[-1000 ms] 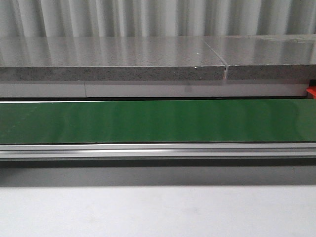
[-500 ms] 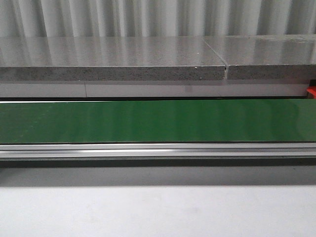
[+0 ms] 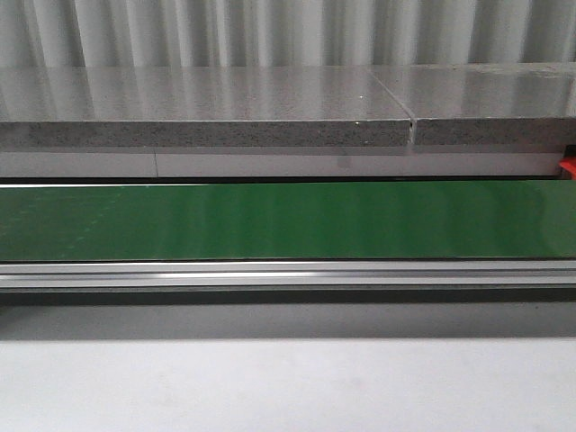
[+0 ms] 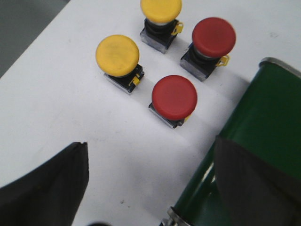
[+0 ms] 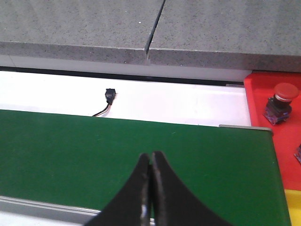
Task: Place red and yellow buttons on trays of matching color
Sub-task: 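Move the left gripper toward the next red-capped button on the table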
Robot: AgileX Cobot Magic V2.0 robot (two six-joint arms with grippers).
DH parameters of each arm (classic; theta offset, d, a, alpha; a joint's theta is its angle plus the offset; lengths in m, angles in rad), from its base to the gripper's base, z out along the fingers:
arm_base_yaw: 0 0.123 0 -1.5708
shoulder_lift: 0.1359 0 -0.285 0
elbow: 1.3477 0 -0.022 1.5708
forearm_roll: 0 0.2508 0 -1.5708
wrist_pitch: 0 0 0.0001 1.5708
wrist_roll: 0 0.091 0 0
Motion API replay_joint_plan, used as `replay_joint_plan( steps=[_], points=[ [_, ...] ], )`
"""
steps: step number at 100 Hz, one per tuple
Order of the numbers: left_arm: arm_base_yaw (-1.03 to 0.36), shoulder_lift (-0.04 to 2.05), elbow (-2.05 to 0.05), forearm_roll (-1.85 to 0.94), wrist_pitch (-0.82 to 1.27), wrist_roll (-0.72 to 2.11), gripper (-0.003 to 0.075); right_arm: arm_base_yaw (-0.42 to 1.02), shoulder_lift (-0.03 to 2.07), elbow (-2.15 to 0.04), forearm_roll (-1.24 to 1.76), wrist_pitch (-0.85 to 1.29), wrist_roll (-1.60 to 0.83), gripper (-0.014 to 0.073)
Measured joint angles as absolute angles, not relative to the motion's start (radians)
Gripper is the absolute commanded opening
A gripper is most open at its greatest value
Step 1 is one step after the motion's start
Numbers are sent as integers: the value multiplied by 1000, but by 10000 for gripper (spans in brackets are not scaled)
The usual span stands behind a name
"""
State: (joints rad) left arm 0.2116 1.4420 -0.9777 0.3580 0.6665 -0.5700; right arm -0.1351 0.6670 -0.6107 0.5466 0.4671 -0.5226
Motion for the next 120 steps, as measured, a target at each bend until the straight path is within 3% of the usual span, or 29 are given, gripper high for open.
replay_joint_plan(
  steps=[99, 111, 120],
  points=[
    [214, 1803, -1152, 333, 558, -538, 524, -135, 667, -611, 547, 468, -523, -69],
    [214, 1822, -1154, 333, 548, -538, 468, -135, 667, -611, 547, 468, -523, -69],
    [214, 1828, -1154, 333, 546, -538, 368, -135, 667, -611, 547, 468, -523, -69]
  ],
)
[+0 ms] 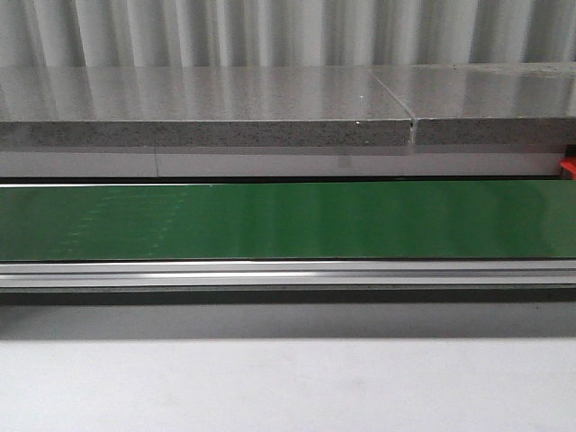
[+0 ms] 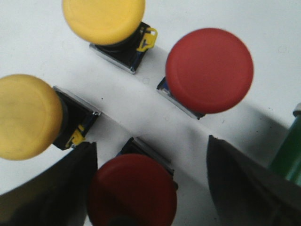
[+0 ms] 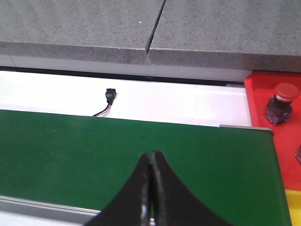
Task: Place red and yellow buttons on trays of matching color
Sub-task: 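Move the left gripper toward the next red-capped button on the table, then grasp the red-capped button and carry it onto the belt with the left gripper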
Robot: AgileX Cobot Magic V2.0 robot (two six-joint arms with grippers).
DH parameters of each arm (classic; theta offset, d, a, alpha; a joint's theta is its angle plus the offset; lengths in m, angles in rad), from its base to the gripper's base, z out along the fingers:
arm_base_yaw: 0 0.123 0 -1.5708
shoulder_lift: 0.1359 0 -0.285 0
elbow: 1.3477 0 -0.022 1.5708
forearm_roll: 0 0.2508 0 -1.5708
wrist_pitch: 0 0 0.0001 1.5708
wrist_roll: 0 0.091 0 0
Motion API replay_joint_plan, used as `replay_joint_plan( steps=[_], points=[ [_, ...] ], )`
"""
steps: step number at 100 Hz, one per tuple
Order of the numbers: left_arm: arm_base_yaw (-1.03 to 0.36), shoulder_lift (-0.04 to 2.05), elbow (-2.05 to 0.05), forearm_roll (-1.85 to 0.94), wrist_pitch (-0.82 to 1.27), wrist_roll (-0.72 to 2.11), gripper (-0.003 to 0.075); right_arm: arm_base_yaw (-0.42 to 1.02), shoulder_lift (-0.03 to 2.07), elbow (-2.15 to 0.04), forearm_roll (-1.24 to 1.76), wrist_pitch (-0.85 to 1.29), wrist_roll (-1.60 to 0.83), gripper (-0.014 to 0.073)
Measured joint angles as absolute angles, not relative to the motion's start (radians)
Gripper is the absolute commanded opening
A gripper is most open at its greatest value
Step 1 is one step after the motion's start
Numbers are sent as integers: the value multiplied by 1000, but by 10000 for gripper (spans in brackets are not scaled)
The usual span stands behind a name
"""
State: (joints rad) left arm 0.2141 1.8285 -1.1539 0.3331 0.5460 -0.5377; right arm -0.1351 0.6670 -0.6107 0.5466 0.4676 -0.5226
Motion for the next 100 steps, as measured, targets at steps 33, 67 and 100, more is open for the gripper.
replay_joint_plan(
  steps=[33, 67, 100],
  points=[
    [214, 1826, -1154, 333, 551, -536, 31, -135, 667, -611, 547, 468, -523, -69],
    [181, 1607, -1154, 333, 616, -534, -21, -135, 667, -611, 547, 468, -523, -69],
    [102, 1405, -1136, 147, 681, -308, -21, -135, 667, -611, 547, 468, -523, -69]
  ],
)
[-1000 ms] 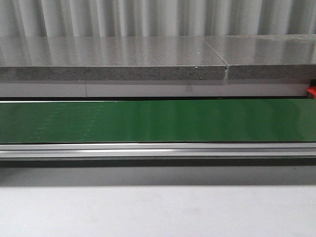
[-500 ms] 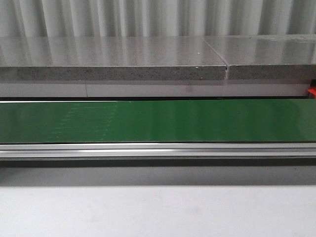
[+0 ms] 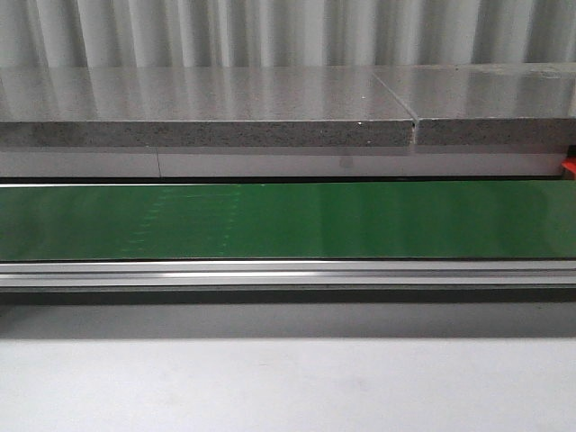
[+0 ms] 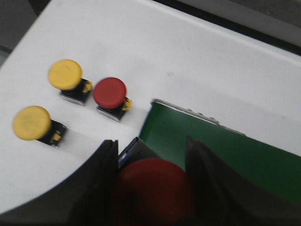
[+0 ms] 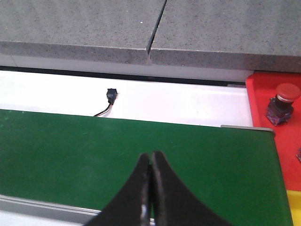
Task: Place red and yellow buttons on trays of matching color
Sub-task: 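Grasp the red-capped button and carry it onto the belt with the left gripper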
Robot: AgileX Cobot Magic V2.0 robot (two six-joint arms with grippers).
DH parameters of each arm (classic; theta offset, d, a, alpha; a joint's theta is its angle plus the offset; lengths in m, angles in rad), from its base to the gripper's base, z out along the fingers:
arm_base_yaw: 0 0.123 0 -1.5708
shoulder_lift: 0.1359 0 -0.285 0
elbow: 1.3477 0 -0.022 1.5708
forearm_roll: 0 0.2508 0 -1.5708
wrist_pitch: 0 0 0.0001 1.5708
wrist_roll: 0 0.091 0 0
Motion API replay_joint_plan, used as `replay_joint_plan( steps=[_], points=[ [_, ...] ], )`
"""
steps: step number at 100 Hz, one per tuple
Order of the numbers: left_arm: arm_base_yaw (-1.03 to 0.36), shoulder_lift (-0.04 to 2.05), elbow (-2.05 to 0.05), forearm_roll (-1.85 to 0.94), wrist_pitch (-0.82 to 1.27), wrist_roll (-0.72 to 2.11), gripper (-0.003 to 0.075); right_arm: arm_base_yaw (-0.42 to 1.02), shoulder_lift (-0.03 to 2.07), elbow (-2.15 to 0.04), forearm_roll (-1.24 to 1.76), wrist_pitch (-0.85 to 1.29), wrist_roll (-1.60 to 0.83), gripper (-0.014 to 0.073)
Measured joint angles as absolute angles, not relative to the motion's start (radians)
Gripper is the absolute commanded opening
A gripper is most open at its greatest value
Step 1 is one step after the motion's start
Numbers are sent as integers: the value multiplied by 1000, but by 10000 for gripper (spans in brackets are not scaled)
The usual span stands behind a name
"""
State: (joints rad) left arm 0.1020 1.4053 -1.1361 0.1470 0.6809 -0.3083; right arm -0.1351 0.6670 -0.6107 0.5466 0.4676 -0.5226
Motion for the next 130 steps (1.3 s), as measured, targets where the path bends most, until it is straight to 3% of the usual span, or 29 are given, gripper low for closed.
replay_joint_plan(
  steps=[62, 73, 80, 87, 99, 106, 113, 130],
  points=[
    [80, 1523, -1048, -89, 591, -121, -20, -135, 667, -611, 547, 468, -523, -69],
    [80, 1536, -1046, -95, 587, -100, 8, -135, 667, -611, 547, 468, -523, -69],
    [80, 1540, -1046, -97, 587, -96, 78, -135, 667, -611, 547, 468, -523, -69],
    [80, 1540, -1046, -100, 590, -82, 195, -135, 667, -611, 547, 468, -523, -69],
    [80, 1540, -1046, -108, 593, -51, 493, -135, 667, -611, 547, 468, -523, -69],
    [80, 1540, -1046, -113, 597, -47, 630, -135, 667, -611, 547, 468, -523, -69],
    [80, 1540, -1046, -119, 597, -42, 693, -135, 667, -611, 547, 468, -523, -69],
    [49, 1540, -1077, -143, 618, 11, 689, -135, 667, -611, 547, 468, -523, -69]
  ],
)
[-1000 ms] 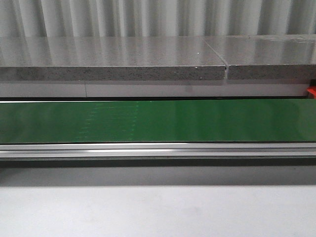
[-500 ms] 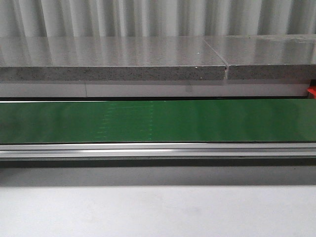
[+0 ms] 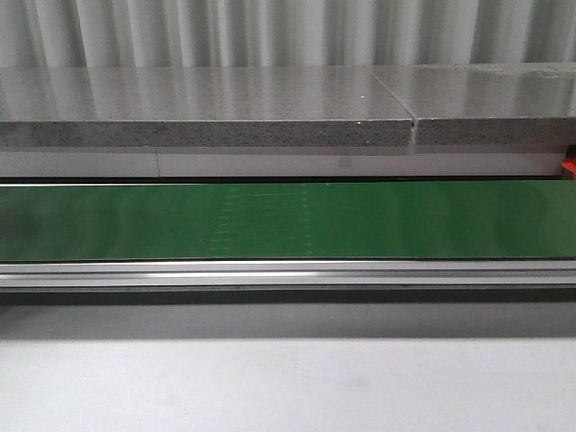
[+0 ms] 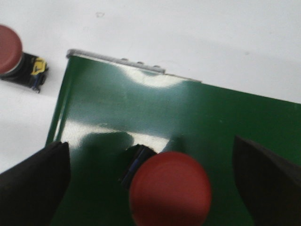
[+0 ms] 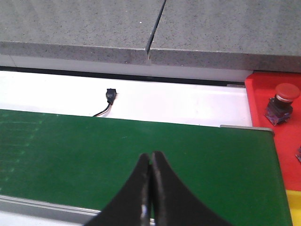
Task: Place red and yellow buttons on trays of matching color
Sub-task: 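Grasp the red-capped button and carry it onto the belt with the left gripper, then open the left gripper to release the red button on the belt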
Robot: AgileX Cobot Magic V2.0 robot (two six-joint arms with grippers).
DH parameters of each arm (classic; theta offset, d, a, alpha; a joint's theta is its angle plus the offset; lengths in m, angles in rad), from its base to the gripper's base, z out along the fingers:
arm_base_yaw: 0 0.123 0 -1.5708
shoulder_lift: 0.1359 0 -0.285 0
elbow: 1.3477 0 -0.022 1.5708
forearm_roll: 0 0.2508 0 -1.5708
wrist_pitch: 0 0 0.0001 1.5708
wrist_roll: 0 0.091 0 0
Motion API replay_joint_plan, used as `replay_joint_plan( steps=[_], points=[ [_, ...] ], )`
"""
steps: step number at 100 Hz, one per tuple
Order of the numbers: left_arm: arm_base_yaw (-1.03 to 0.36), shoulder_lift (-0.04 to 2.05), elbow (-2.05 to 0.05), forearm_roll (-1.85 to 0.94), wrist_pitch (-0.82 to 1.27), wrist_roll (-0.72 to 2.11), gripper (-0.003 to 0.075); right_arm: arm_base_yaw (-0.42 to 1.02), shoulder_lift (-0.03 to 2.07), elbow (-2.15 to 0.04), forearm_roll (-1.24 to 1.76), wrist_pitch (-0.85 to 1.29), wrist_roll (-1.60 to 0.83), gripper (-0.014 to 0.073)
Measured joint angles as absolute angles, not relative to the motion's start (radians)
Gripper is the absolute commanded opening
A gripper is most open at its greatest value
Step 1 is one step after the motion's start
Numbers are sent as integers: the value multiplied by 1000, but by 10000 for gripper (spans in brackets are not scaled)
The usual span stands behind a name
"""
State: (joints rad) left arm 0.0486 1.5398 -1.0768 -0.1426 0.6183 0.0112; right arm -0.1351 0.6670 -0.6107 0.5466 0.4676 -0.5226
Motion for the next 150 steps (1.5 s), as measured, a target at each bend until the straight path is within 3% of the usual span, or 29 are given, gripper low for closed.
replay_joint_plan(
  steps=[36, 68, 93, 150],
  points=[
    [28, 1483, -1172, -156, 647, 34, 689, -135, 667, -611, 547, 468, -523, -69],
    [302, 1462, -1174, -158, 695, 23, 689, -135, 667, -611, 547, 468, -523, -69],
    [454, 1574, -1174, -152, 701, 23, 689, -135, 667, -611, 547, 468, -523, -69],
    [471, 1852, -1236, -108, 572, 22, 689, -135, 667, -611, 547, 468, -523, -69]
  ],
)
